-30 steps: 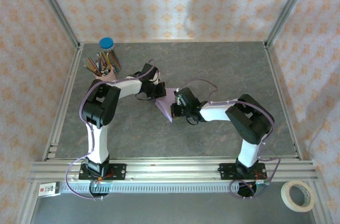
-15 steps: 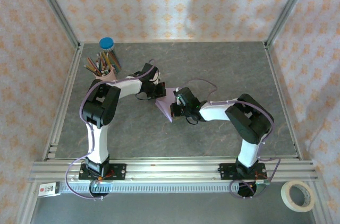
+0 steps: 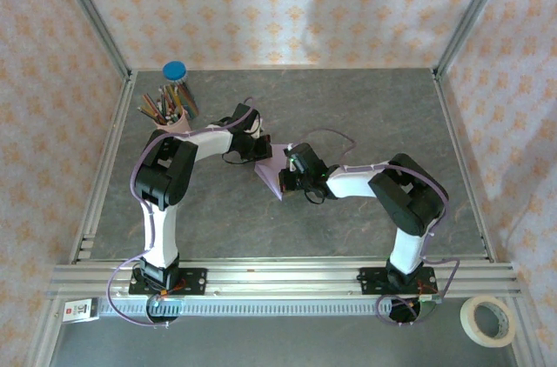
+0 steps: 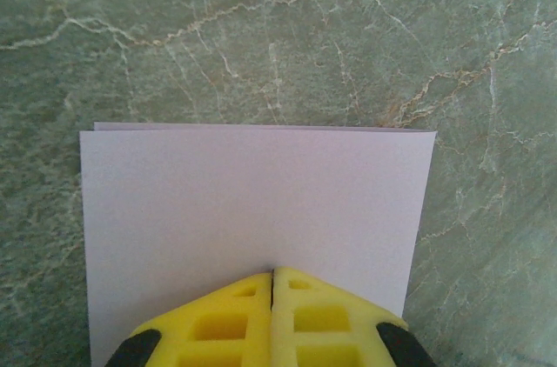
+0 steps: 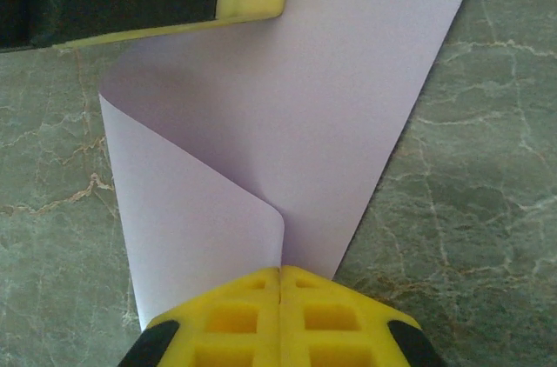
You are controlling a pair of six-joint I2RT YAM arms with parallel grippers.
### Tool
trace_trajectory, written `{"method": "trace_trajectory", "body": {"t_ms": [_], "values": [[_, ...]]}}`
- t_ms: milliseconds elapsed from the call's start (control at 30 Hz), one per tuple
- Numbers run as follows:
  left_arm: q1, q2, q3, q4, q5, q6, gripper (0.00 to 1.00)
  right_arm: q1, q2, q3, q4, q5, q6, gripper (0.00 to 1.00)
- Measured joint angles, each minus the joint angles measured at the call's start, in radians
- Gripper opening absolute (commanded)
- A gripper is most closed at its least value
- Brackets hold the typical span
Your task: Fold a paper plane with a square sheet of paper (pick it up from the middle)
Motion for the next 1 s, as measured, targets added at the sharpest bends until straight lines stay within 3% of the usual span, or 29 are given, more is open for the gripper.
{"method": "trace_trajectory", "body": {"t_ms": [433, 700, 1000], "values": [[0.000, 0.000, 0.006, -0.004, -0.001, 0.004, 0.04, 0.000, 0.014, 0.015, -0.001, 0.000, -0.002, 0.00], [0.001, -0.009, 0.046, -0.060, -0.053, 0.002, 0.12, 0.000, 0.020, 0.021, -0.001, 0.000, -0.002, 0.00], [0.030, -0.199, -0.026, -0.011, -0.061, -0.069, 0.14, 0.000, 0.021, 0.028, -0.012, 0.000, -0.002, 0.00]]}}
